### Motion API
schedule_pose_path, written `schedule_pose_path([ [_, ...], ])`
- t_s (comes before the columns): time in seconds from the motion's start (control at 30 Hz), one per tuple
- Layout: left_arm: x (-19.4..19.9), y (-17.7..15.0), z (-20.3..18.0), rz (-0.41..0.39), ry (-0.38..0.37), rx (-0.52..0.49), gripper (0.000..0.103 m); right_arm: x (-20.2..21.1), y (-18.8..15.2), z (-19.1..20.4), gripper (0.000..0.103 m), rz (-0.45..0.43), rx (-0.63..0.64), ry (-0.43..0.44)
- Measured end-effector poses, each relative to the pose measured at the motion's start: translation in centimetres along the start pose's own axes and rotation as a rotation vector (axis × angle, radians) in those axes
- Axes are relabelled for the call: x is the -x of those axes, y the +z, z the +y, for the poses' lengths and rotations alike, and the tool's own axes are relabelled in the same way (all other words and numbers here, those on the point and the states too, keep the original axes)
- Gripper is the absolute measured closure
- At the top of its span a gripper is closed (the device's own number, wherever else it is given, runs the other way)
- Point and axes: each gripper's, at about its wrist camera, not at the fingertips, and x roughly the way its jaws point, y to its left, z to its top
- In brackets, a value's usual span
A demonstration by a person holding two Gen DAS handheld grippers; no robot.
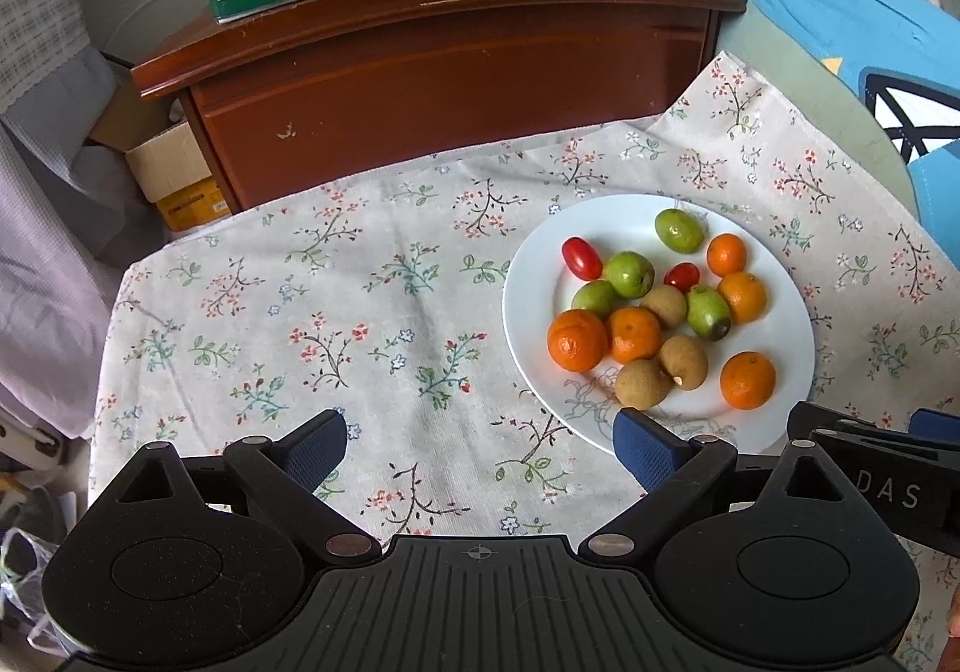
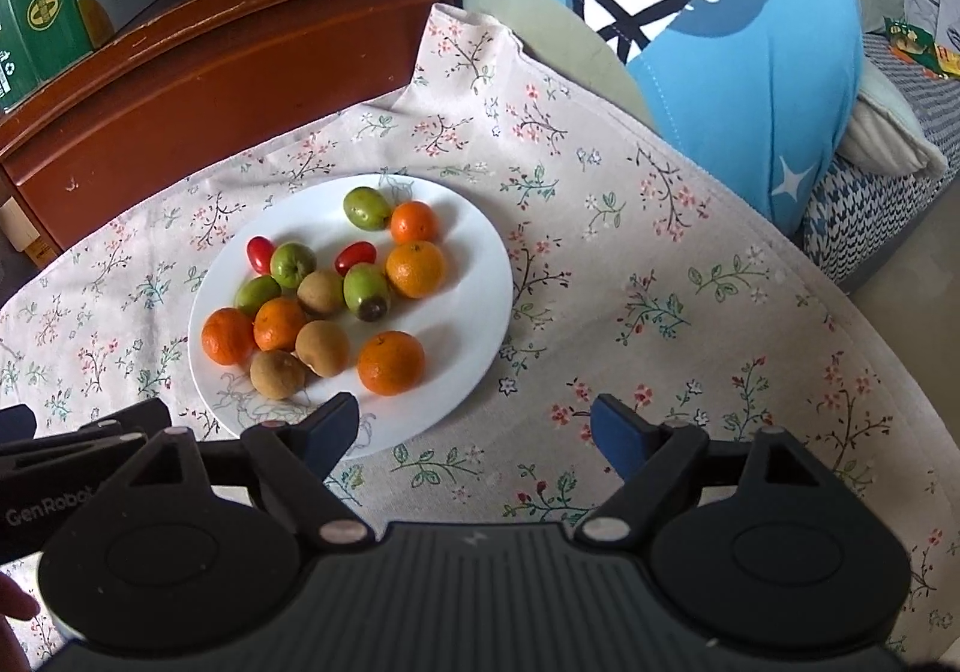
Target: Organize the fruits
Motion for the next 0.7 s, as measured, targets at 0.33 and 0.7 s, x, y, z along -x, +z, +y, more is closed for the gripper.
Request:
schedule_pose_path([
  [0.33, -0.8, 0.1, 0.1, 0.014, 0.01, -0.002, 0.006, -0.6, 0.0, 0.0, 0.019, 0.005, 0.001, 0.007],
  [0.7, -1.5, 0.1, 0.0, 0.026, 0.028, -0.001, 0.006, -1.2, -0.1, 0.1, 0.019, 0.012, 0.007, 0.015],
])
